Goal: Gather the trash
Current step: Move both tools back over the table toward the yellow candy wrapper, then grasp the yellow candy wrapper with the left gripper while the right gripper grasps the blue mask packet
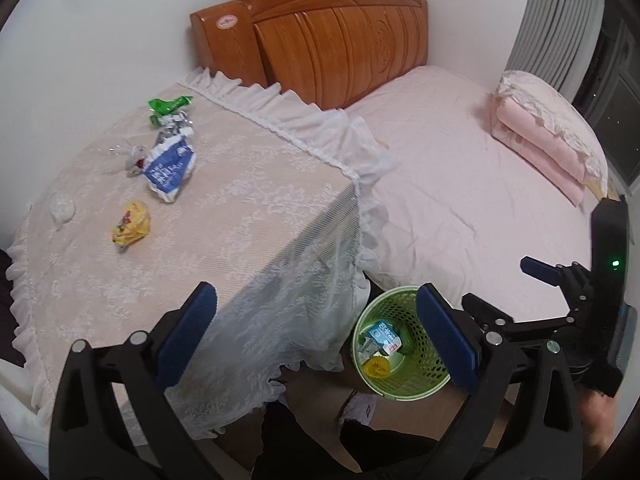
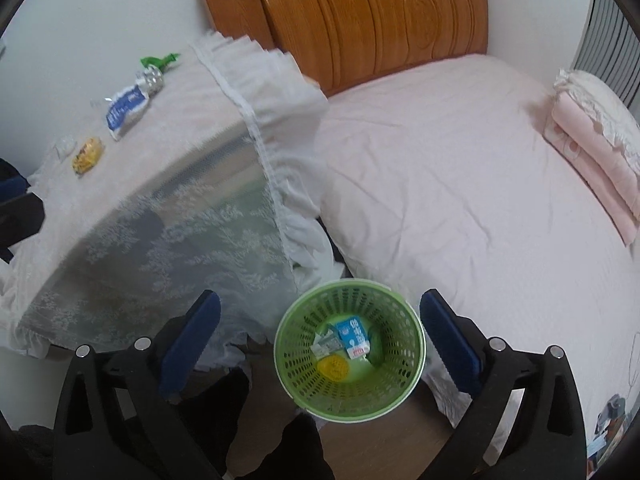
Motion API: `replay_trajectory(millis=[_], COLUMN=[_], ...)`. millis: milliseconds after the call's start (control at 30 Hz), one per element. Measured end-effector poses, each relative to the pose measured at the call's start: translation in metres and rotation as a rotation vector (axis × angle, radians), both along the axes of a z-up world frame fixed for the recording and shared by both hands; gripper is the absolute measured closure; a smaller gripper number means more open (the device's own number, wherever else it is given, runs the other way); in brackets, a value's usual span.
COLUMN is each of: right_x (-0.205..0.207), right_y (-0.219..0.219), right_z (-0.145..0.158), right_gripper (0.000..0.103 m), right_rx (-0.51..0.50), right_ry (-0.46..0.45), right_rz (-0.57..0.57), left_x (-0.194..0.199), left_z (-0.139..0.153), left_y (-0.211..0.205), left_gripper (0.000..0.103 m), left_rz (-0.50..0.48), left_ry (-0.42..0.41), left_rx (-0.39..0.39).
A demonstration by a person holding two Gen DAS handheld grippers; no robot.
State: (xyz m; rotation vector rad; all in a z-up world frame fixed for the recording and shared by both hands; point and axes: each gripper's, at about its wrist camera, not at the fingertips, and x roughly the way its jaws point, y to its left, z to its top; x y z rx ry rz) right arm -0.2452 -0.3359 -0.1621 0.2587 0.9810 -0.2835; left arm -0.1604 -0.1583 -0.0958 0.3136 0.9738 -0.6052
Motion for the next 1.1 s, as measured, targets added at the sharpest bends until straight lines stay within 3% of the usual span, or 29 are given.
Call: replay_trajectory(millis=[267, 533, 667, 833, 1033, 1100], right_x=[0.040, 0.077, 0.095, 0.119, 0.148, 0.157], right_y=[0.019, 0.038, 0.048, 0.066, 0.090, 0.098], right_z=[0.063, 0.077, 0.075, 0.070, 0.059, 0.056], right_gripper=[0.002, 0.002, 0.002, 0.002, 0.002, 0.002], right_rx=[-0.003, 0.010, 0.038, 0.057, 0.075, 0.077], right_ry=[-0.163, -0.171, -0.156, -0.147, -0.114, -0.098], right_rz=[0.036, 0.069, 0.061, 0.025, -0.022, -0.034], left_x=[0.044, 0.087, 0.113, 0.152, 0.199, 0.210], left_z=[0.014, -0.004, -0.018, -0.046, -0.083, -0.094], left_y=[0.054, 0.092, 0.109, 0.119, 0.116, 0.111], left_gripper=[0.008, 0.008, 0.008, 0.008, 0.009, 0.016], left_rz=[0.139, 0.202, 0.172, 0.094, -0.017, -0.061], left_ry=[-0.035, -0.029, -0.026, -0.045, -0.002, 0.012], left_rx=[-0.006, 0.032, 0.057, 0.152, 0.162, 0.161])
